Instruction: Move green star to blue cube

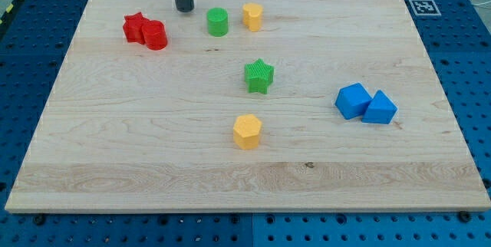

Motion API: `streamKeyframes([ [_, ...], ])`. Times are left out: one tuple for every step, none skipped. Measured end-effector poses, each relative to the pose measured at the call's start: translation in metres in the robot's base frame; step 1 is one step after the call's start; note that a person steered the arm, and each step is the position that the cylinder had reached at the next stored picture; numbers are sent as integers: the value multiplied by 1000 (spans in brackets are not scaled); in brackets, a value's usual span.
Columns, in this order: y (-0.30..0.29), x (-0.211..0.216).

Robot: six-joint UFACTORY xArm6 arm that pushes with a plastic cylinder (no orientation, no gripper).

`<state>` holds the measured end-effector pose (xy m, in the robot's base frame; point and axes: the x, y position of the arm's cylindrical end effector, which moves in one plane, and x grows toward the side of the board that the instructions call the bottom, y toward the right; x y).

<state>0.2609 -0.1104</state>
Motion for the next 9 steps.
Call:
streamKeyframes([
  [28, 44],
  [56, 86],
  [77, 103],
  [74, 107],
  [86, 119],
  [123, 128],
  [147, 158],
  [156, 191],
  [146, 175],
])
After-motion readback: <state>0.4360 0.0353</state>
